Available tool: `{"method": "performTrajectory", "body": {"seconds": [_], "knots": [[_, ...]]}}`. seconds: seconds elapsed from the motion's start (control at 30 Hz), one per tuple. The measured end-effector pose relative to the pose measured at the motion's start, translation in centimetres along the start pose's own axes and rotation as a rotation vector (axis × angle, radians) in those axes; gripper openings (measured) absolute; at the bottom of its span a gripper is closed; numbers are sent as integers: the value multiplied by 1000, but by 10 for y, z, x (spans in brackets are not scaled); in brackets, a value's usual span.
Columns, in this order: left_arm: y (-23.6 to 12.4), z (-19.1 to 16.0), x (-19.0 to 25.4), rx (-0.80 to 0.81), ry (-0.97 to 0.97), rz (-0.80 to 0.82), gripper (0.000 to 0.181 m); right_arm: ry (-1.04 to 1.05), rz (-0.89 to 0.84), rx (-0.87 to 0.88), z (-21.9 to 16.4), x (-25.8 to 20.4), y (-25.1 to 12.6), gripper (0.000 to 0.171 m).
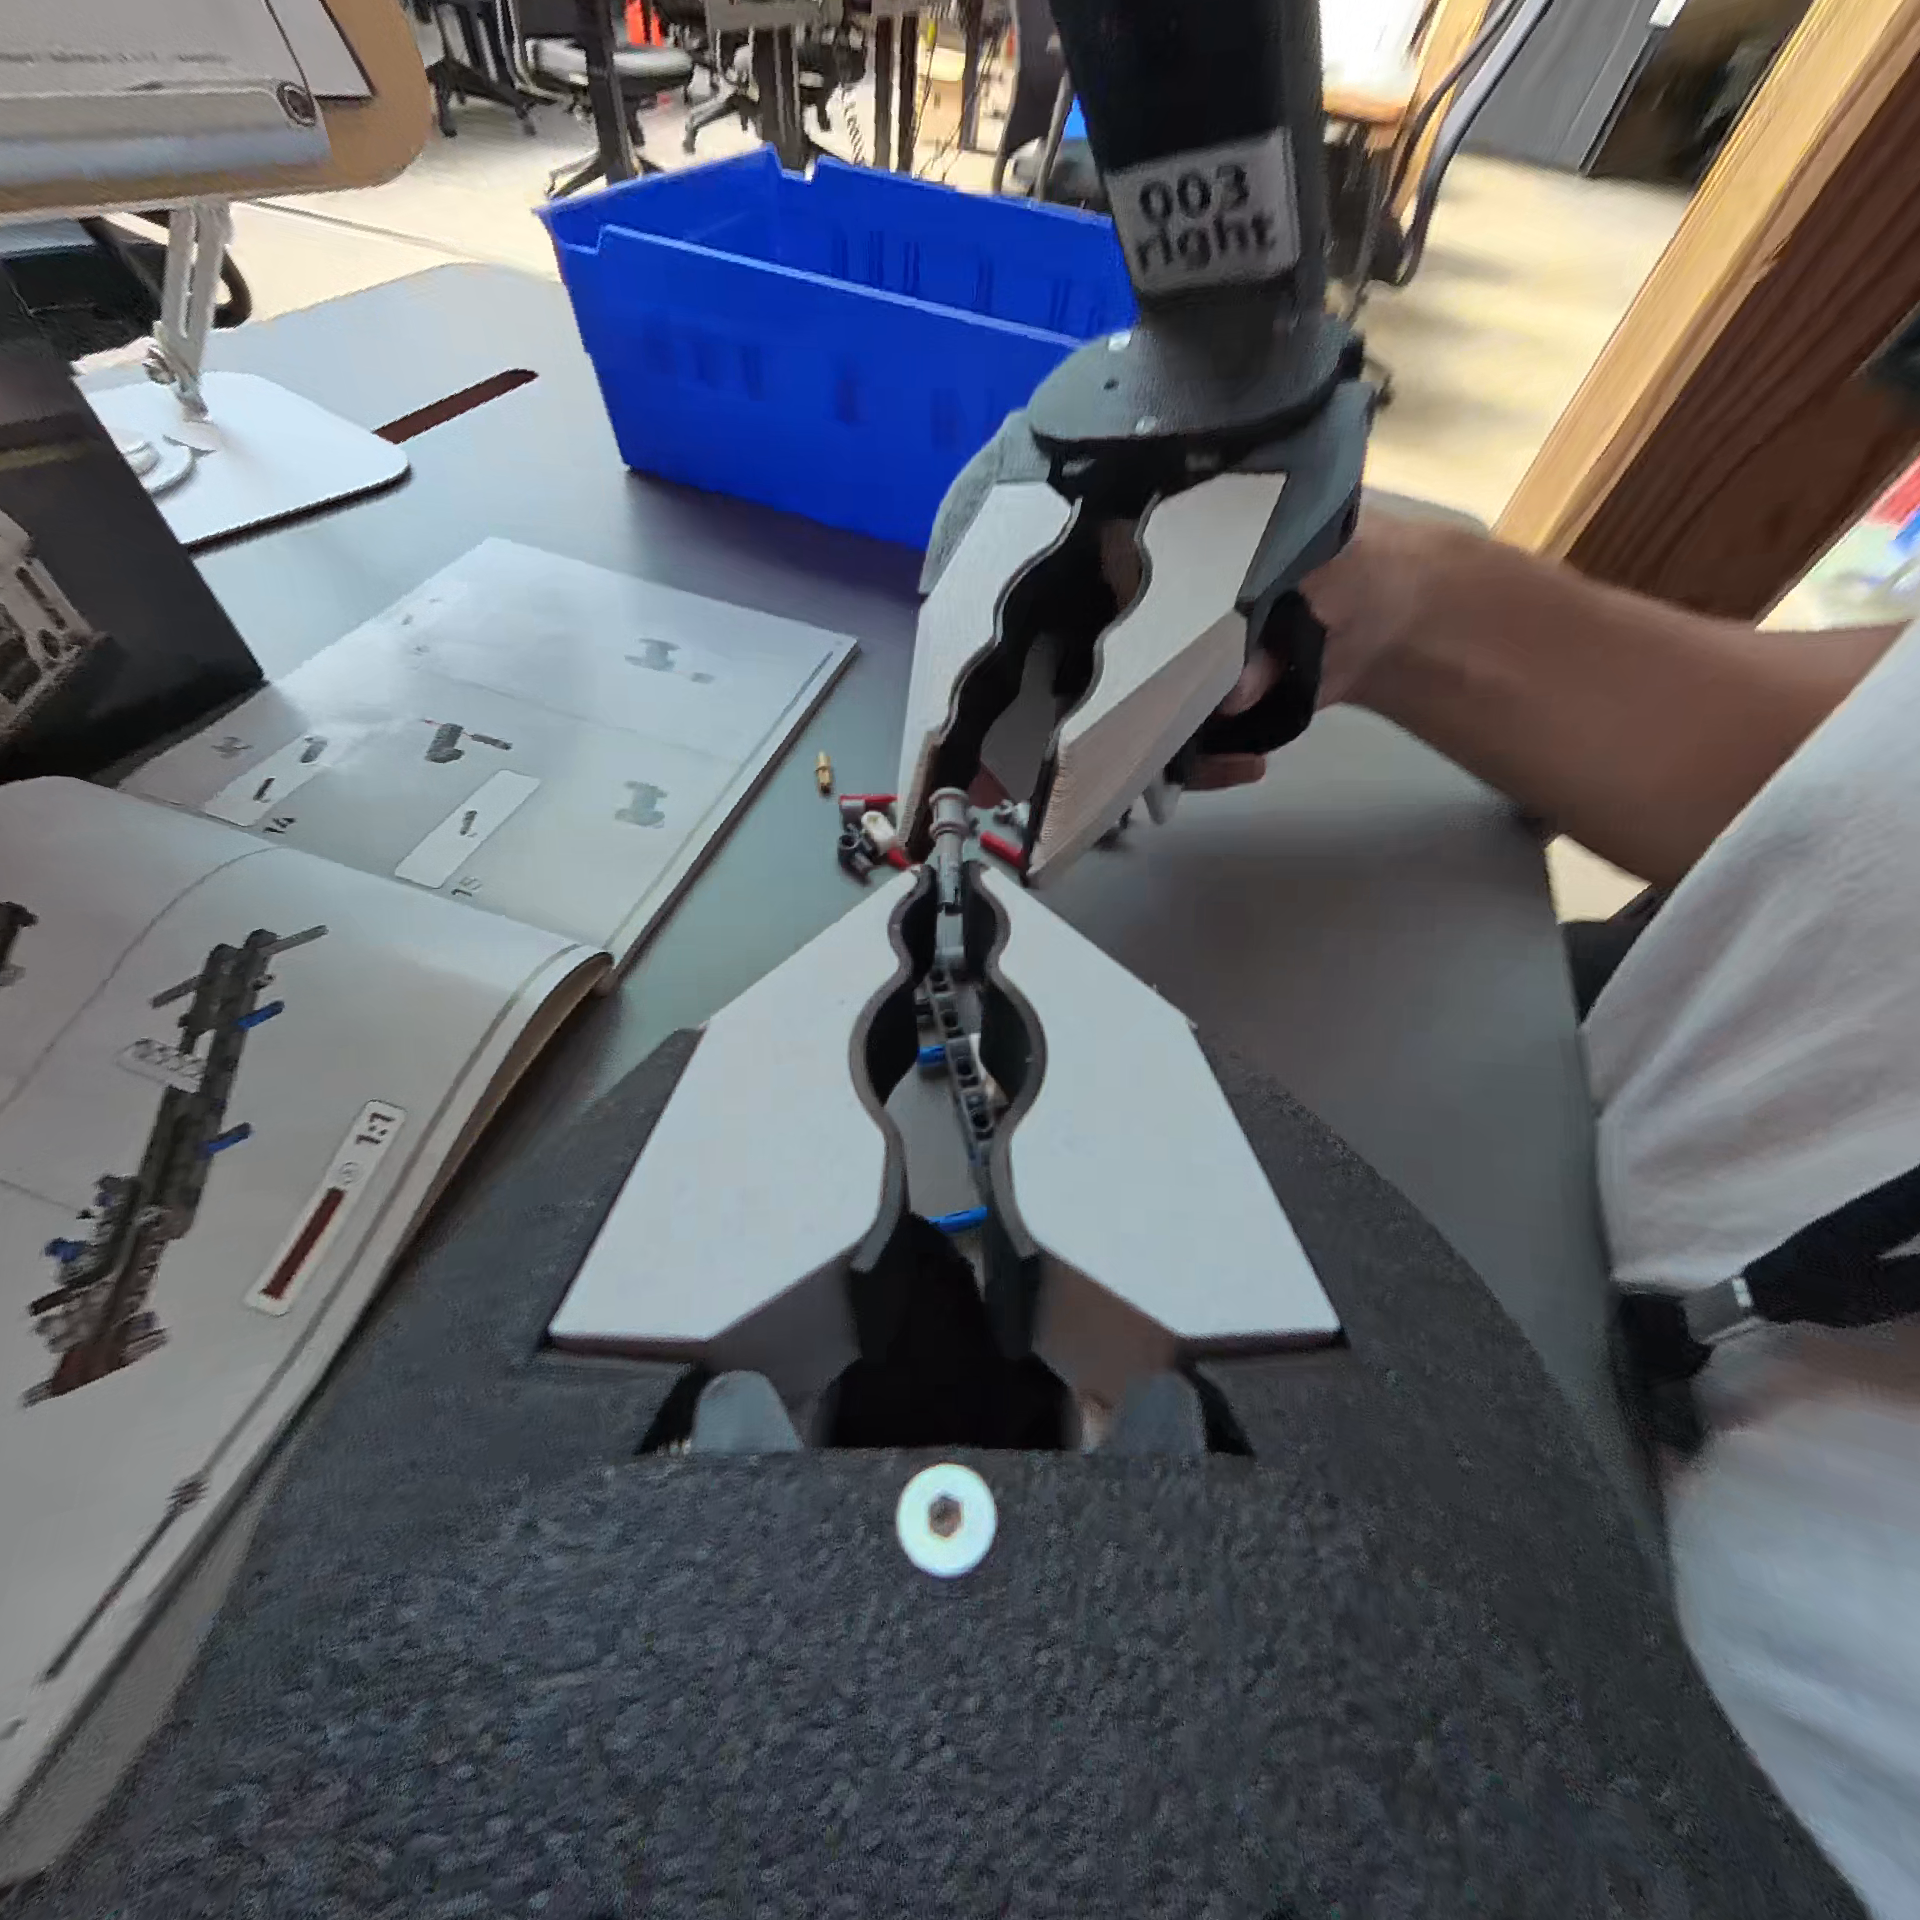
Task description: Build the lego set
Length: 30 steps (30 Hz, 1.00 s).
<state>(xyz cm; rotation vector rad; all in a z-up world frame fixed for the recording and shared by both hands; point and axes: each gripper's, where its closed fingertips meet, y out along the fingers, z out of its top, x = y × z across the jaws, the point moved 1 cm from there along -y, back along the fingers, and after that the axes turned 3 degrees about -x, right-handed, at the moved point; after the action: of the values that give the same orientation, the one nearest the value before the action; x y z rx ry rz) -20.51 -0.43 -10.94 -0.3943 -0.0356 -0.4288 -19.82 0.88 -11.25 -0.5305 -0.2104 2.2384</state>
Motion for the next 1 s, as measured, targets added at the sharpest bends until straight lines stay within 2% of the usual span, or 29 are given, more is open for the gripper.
{"method": "performTrajectory", "body": {"seconds": [0.2,0.53,0.67,0.83,0.93,1.0], "knots": [[-12,16,6,163,-163,-129,2,-11,88,135,20,-8,-7,12],[-7,13,16,154,-190,-169,2,-11,135,167,21,-16,-10,4],[-3,1,14,62,-119,-126,4,-25,127,120,13,-16,-8,3],[4,-38,-34,-216,-41,118,30,-111,-18,-1,-1,5,-18,4],[7,-61,-54,-377,38,196,32,-146,-77,-11,1,15,-28,4],[10,-73,-59,-454,64,192,34,-150,-96,5,1,18,-33,3]]}}
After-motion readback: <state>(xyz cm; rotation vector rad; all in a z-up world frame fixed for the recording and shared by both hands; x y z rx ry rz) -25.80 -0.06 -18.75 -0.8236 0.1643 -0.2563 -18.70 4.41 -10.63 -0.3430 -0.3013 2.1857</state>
